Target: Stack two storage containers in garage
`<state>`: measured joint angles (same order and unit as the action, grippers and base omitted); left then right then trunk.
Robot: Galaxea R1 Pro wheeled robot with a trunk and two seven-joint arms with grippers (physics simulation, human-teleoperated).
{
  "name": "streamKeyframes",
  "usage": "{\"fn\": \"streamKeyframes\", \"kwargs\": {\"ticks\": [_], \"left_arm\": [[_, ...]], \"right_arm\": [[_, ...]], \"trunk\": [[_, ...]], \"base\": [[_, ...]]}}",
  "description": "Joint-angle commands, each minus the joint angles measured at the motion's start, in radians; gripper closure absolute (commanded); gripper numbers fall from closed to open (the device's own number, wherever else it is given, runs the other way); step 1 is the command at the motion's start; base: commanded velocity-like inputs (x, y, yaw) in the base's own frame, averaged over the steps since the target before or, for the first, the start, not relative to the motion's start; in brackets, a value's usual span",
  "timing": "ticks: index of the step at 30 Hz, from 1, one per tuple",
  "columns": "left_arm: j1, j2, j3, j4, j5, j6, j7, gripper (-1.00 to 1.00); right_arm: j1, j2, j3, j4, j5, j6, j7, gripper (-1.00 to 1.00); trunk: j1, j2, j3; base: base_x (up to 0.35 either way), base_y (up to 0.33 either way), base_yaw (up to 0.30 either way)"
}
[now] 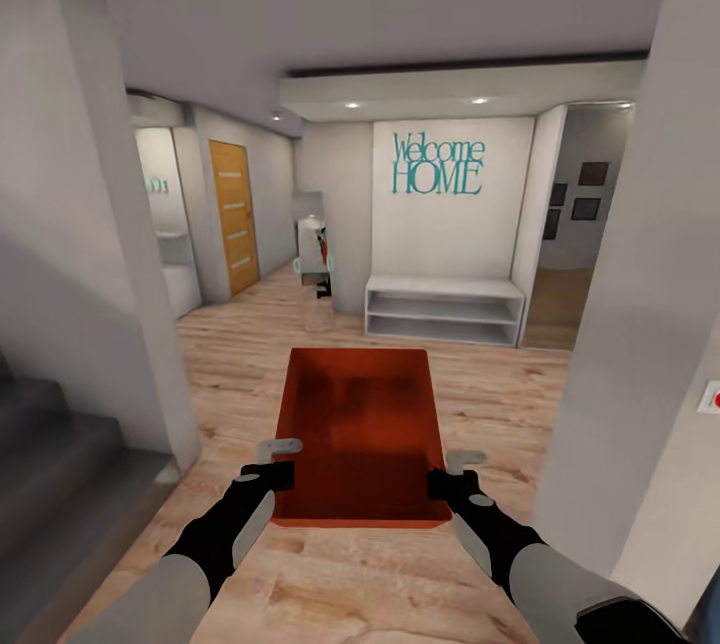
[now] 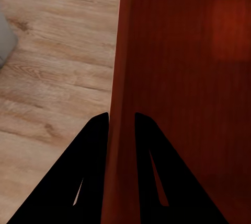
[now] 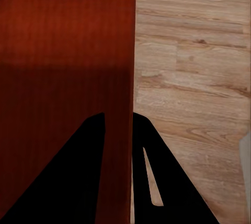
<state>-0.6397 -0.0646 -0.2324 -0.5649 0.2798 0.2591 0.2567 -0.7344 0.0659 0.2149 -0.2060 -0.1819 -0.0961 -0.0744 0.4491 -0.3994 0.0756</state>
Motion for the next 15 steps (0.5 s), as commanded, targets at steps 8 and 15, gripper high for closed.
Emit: {"fn": "streamKeyframes", "kwargs": {"ticks": [8, 15], "left_arm": [[0.0, 0.008, 0.07, -0.003, 0.064, 0.005, 0.012, 1.0], [0.0, 0.008, 0.069, -0.003, 0.064, 0.005, 0.012, 1.0]], "right_arm": [[0.0, 0.0, -0.015, -0.003, -0.011, -0.004, 0.005, 1.0], [0.0, 0.0, -0.015, -0.003, -0.011, -0.004, 0.005, 1.0]], "trunk": [[0.001, -0.001, 0.0], [0.001, -0.001, 0.0]], "base": [[0.323, 0.0, 0.0], [0.323, 0.0, 0.0]]}}
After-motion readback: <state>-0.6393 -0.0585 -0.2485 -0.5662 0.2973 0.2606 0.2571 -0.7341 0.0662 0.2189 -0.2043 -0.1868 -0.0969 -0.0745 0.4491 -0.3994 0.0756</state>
